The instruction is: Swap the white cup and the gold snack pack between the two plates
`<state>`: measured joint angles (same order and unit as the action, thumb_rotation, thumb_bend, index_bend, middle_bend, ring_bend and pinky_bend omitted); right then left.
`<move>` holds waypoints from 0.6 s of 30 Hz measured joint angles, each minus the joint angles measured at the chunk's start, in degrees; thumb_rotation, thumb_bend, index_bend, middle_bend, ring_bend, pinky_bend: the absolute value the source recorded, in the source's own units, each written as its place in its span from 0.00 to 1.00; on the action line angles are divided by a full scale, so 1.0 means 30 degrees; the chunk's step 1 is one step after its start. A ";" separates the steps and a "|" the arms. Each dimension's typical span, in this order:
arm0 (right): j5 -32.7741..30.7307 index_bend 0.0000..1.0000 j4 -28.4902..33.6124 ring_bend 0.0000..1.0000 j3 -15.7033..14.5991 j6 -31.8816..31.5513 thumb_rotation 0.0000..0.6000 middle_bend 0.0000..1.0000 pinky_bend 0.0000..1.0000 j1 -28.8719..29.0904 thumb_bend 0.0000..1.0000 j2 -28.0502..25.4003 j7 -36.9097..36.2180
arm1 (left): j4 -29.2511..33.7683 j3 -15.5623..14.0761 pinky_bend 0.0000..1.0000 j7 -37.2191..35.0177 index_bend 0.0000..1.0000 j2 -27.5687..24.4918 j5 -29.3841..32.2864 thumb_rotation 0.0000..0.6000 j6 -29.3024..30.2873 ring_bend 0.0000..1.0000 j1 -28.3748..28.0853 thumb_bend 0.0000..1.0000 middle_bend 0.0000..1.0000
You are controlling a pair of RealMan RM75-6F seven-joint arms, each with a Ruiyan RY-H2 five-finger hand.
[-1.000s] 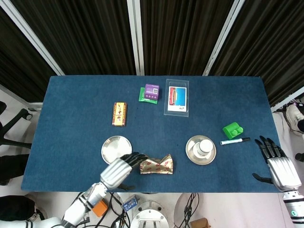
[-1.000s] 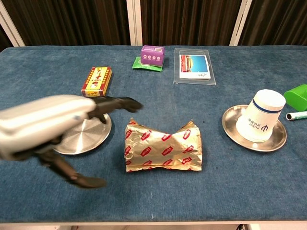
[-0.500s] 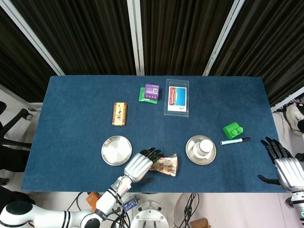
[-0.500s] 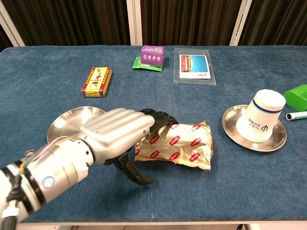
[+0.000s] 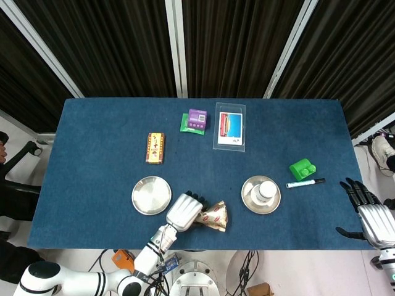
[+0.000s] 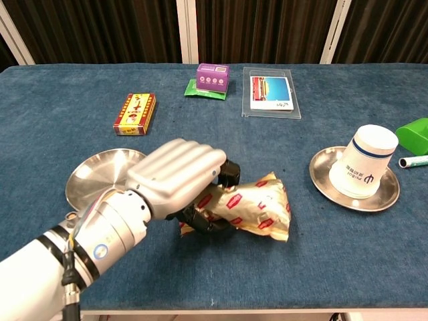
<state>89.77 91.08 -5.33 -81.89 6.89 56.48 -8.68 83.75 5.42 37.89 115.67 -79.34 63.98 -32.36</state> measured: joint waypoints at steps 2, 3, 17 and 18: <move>0.0004 0.00 0.0011 0.00 0.0040 0.0108 1.00 0.00 0.21 -0.0005 0.16 0.0012 0.0055 | 0.0104 -0.0104 0.48 -0.0218 0.65 -0.0148 -0.0673 1.00 0.0594 0.53 0.0041 0.35 0.63; 0.0007 0.00 0.0026 0.00 0.0052 0.0165 1.00 0.00 0.21 -0.0007 0.16 0.0017 0.0096 | 0.0298 -0.0175 0.48 -0.0334 0.65 -0.0360 -0.1103 1.00 0.0994 0.53 0.0083 0.35 0.63; 0.0668 0.00 0.0398 0.00 0.0035 0.0314 1.00 0.00 0.21 -0.0201 0.16 -0.0109 0.0026 | 0.2645 -0.0219 0.48 0.0078 0.65 -0.6166 -0.1123 1.00 0.2771 0.53 0.1331 0.34 0.63; 0.0765 0.00 0.0392 0.00 0.0013 0.0288 1.00 0.00 0.21 -0.0214 0.16 -0.0163 -0.0162 | 0.2377 -0.0267 0.48 0.0005 0.65 -0.6350 -0.0953 1.00 0.2701 0.53 0.1404 0.34 0.63</move>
<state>92.07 92.26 -5.29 -81.03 6.25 55.99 -9.17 90.88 4.62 37.90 96.62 -82.20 72.08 -28.14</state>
